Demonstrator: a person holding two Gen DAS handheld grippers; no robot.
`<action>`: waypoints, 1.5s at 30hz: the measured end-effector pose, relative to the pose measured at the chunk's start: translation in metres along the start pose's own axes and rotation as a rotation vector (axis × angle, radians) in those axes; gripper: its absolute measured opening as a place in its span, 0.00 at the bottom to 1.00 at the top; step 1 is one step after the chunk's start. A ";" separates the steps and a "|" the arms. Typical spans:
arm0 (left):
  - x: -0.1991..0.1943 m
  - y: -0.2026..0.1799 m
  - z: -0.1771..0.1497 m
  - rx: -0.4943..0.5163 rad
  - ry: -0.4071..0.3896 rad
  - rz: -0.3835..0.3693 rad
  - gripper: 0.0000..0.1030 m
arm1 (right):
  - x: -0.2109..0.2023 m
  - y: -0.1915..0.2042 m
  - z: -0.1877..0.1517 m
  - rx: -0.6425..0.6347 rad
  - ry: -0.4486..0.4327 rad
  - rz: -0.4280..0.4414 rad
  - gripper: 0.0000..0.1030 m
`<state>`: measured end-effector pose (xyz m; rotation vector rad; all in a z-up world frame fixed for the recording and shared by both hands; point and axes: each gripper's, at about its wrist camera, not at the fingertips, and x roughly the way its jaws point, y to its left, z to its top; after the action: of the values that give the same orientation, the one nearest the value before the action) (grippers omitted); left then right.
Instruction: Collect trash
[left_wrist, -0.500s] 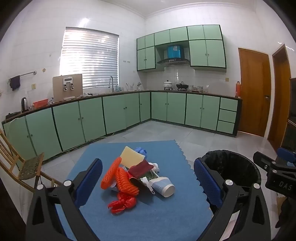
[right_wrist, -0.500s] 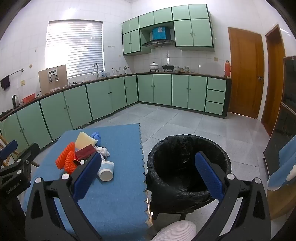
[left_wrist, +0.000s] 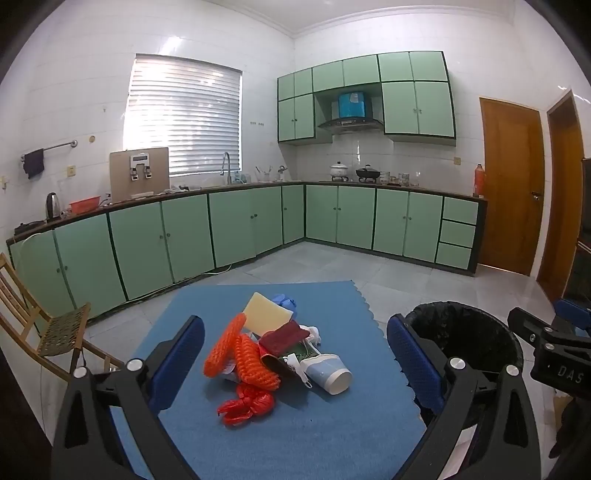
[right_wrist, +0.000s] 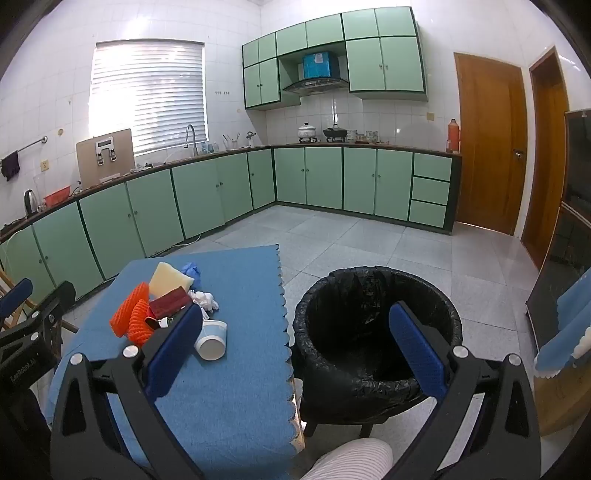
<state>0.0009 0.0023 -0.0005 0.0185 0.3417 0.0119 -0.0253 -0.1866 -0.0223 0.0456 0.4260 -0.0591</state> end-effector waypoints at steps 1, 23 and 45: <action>0.000 0.000 0.000 0.000 0.000 0.001 0.94 | 0.000 0.000 0.000 0.001 0.001 -0.001 0.95; 0.001 0.002 0.000 0.000 0.002 0.002 0.94 | 0.000 -0.002 -0.001 0.002 0.001 -0.001 0.95; 0.003 0.001 -0.005 0.002 0.007 0.002 0.94 | 0.002 0.003 -0.003 0.005 0.001 0.000 0.95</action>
<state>0.0019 0.0035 -0.0059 0.0210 0.3486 0.0139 -0.0244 -0.1830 -0.0255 0.0510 0.4272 -0.0598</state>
